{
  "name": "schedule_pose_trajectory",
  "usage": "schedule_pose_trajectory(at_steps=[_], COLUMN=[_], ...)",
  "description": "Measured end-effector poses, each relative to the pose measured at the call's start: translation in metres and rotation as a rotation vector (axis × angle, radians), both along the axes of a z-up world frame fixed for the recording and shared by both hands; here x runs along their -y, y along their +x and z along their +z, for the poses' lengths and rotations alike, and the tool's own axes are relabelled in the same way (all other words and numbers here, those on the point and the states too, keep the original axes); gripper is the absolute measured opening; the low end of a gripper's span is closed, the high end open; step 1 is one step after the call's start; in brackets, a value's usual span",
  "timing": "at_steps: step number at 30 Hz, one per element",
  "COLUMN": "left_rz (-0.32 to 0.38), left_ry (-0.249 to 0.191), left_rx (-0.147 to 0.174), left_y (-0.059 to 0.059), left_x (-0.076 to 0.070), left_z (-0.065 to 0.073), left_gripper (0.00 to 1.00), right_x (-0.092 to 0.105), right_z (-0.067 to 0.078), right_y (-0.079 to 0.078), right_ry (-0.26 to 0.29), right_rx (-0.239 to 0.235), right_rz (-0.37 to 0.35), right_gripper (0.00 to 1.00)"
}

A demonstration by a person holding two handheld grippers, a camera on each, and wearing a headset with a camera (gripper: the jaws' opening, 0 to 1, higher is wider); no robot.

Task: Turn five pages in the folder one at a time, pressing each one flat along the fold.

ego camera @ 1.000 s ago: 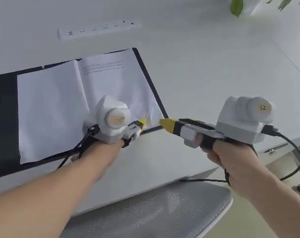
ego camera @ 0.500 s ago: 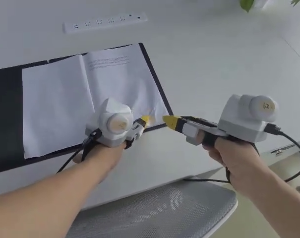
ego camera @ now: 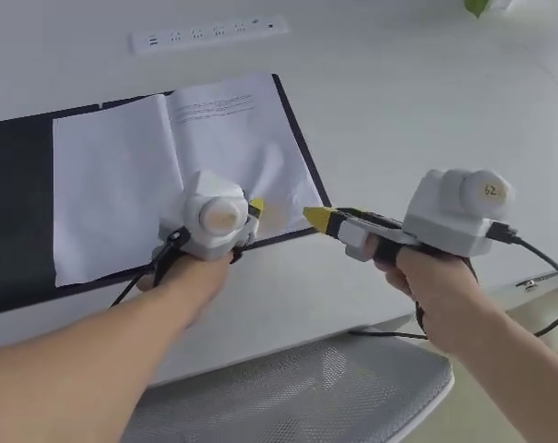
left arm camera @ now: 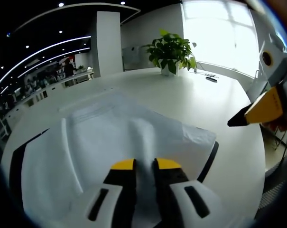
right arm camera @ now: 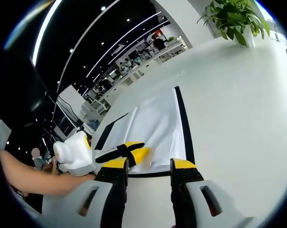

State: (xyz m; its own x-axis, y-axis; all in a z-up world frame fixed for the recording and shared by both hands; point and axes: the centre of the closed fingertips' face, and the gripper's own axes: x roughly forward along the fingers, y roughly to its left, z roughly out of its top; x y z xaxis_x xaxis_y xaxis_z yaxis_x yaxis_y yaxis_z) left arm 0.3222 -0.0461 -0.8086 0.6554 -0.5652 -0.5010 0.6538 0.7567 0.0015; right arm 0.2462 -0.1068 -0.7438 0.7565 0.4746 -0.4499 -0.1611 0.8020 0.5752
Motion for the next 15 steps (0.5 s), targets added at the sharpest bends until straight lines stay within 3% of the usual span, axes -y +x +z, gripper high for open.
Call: schedule_pose_trajectory(at_steps=[7,15], left_rz=[0.021,0.032], left_ry=[-0.018,-0.027], left_rx=[-0.018,-0.026], left_y=[0.0,0.0], left_x=[0.001,0.0], left_z=[0.0,0.001], left_gripper=[0.11,0.1], right_x=[-0.004,-0.005], right_z=[-0.008,-0.02], right_y=[0.019,0.025], right_ry=[-0.023,-0.027], right_rx=[-0.011,-0.049], right_rz=[0.007,0.0], right_gripper=[0.33,0.33])
